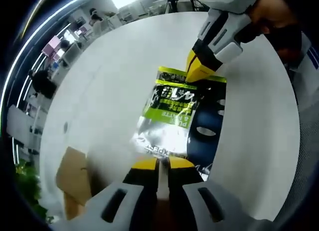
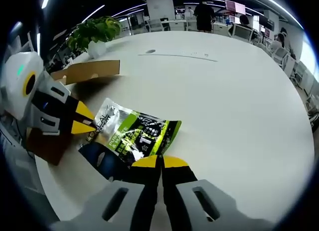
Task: Operate the shoe box by opening the lid, removing the specified soft item, and placing it in the target area until the item is outside and the box remains undamaged.
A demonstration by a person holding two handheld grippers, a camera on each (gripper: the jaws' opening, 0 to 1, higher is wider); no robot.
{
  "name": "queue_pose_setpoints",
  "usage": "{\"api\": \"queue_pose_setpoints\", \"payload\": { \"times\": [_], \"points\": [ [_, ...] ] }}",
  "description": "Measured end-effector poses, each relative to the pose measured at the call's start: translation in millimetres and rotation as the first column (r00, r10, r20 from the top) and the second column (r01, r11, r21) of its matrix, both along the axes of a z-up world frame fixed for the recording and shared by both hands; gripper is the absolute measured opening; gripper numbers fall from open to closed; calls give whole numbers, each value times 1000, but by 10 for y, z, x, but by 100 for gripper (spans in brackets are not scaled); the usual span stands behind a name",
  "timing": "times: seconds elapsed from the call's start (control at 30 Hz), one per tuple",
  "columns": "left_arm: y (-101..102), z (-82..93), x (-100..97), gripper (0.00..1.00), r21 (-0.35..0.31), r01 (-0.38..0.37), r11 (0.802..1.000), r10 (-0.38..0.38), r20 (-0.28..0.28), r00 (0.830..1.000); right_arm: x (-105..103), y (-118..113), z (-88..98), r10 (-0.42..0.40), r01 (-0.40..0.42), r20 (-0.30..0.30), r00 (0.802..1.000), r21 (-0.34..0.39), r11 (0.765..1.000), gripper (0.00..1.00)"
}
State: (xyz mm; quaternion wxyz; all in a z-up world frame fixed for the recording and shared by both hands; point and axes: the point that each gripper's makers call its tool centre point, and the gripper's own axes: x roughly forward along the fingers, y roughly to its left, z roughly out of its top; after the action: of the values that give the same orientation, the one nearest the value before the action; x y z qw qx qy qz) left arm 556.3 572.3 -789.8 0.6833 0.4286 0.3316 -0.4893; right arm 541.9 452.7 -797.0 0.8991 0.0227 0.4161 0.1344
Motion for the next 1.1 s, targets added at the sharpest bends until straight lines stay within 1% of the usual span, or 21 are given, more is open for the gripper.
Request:
{"api": "queue_pose_setpoints", "payload": {
  "times": [0.17, 0.23, 0.27, 0.33, 0.4, 0.43, 0.53, 0.63, 0.77, 0.83, 0.93, 1.0, 1.1],
  "points": [
    [1, 89, 14, 4, -8, 5, 1000, -5, 24, 1000, 16, -44, -26, -55, 55, -20, 998, 4, 998, 0],
    [10, 128, 24, 7, -18, -1, 1000, 2, 28, 1000, 17, -44, -21, -56, 56, -19, 998, -1, 998, 0],
    [4, 163, 25, 8, -37, -9, 999, 10, 24, 1000, 19, -44, -22, -51, 51, -18, 999, -7, 999, 0],
    [13, 203, 29, 9, -52, -26, 998, 27, 16, 1000, 26, -51, -25, -45, 45, -15, 999, -16, 999, 1],
    [1, 267, 29, 10, -84, -44, 995, 45, 8, 999, 30, -50, -6, -43, 43, -11, 999, -9, 999, 2],
    [-13, 307, 23, 11, -108, -64, 992, 64, -5, 998, 32, -52, 7, -42, 42, -8, 999, -7, 999, 3],
    [-42, 401, 5, 13, -152, -87, 985, 84, -25, 996, 27, -77, 70, -45, 45, 6, 999, -14, 999, 5],
    [-43, 476, -23, 15, -178, -104, 978, 99, -36, 994, 27, -107, 155, -48, 48, 22, 999, -19, 999, 10],
    [-27, 582, -76, 19, -231, -143, 962, 130, -74, 989, 12, -122, 289, -46, 47, 39, 998, -19, 999, 15],
    [8, 616, -88, 22, -245, -161, 956, 144, -87, 986, 3, -112, 347, -42, 43, 45, 998, -17, 999, 17],
    [75, 709, -114, 28, -281, -204, 938, 176, -122, 977, -24, -76, 454, -36, 36, 53, 998, -5, 999, 22],
    [125, 781, -124, 31, -303, -221, 927, 188, -135, 973, -49, -35, 534, -27, 27, 62, 998, 0, 1000, 24],
    [223, 848, -131, 33, -317, -245, 916, 209, -143, 967, -83, 25, 630, -15, 15, 73, 997, 3, 1000, 27]
  ]
}}
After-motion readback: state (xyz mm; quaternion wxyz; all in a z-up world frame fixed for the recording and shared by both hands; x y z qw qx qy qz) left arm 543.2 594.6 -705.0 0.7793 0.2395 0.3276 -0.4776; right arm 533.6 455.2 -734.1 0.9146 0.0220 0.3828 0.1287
